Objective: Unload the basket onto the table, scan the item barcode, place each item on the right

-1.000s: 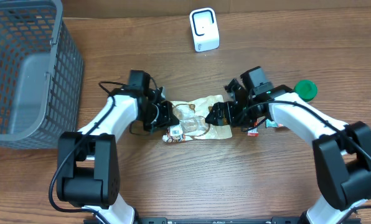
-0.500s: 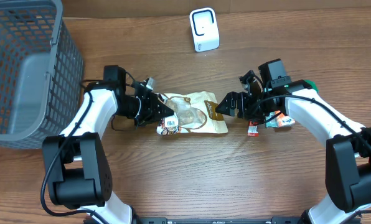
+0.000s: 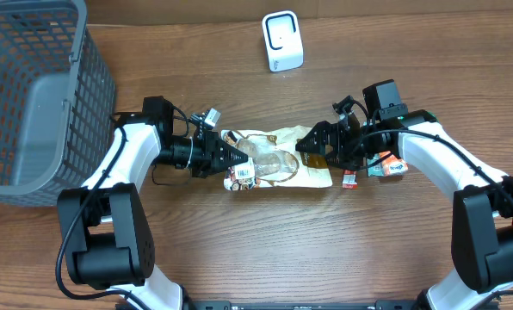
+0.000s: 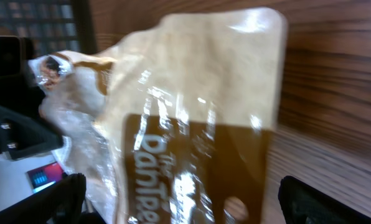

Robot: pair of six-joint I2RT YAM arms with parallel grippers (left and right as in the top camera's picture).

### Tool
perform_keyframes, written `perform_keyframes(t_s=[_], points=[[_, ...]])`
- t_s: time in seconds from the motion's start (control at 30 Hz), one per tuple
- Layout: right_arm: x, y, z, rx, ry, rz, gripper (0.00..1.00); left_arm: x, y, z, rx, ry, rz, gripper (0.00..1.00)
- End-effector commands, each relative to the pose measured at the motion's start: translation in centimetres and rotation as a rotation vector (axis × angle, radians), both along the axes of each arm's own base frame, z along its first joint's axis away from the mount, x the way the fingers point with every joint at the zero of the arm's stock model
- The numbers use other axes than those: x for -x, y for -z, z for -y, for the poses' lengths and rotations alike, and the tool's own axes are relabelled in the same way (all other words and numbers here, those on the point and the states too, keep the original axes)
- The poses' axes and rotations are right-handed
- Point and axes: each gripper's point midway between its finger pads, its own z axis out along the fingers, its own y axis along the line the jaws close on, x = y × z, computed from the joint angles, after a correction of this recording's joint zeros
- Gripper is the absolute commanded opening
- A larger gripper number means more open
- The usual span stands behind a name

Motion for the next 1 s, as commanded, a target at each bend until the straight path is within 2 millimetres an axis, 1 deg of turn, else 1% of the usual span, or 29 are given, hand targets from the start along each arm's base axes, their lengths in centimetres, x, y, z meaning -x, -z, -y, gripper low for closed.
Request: perform_keyframes(t_s=[0.0,0.07,0.27,0.43,0.53,0.6,0.7,0.77,0.8,0.83,0.93,0.97], points=[[0.2,-2.9,-1.1,-0.107,-0.035,0.021,1.0,-0.6,-1.3,0.4,0.056,0.018,0.069,0.04],[0.4,-2.8,-1.4,-0.11,-0.042,0.018,1.0,-0.6,-1.3,0.4,0.058,0.019,0.069,0.04],[1.5,-2.4,-2.5,-0.109,-0.08,0.015,0.87,-0.7,-1.4,0.4,0.059,0.019,0.071,0.04],[1.9,-2.6,-3.6,-0.124,-0.114,0.045,0.86,-0.6,-1.3,0.4,0.054,0.02,0.07,0.04],[2.0,-3.3,-4.2,-0.16,-0.137,0.066,0.76,-0.6,-0.9,0.2,0.032,0.022,0.068,0.04],[1.9,-3.4,-4.3,-0.165,-0.139,0.071,0.62,-0.6,-0.5,0.0,0.008,0.025,0.068,0.04],[1.9,-3.4,-4.3,-0.165,-0.147,0.084,0.35,-0.7,0.2,-0.4,-0.039,0.031,0.081,0.04],[2.0,-3.3,-4.3,-0.164,-0.163,0.11,0.25,-1.0,0.6,-0.6,-0.07,0.032,0.1,0.05],[2.0,-3.3,-4.3,-0.165,-0.172,0.123,0.22,-1.2,0.8,-0.8,-0.085,0.033,0.111,0.07],[2.0,-3.3,-4.2,-0.164,-0.176,0.128,0.22,-1.5,1.0,-0.9,-0.099,0.034,0.125,0.11],[2.0,-3.3,-4.2,-0.163,-0.187,0.147,0.21,-2.3,1.5,-1.3,-0.139,0.026,0.163,0.28],[2.0,-3.3,-4.2,-0.161,-0.186,0.147,0.2,-2.6,1.7,-1.5,-0.156,0.02,0.169,0.31]])
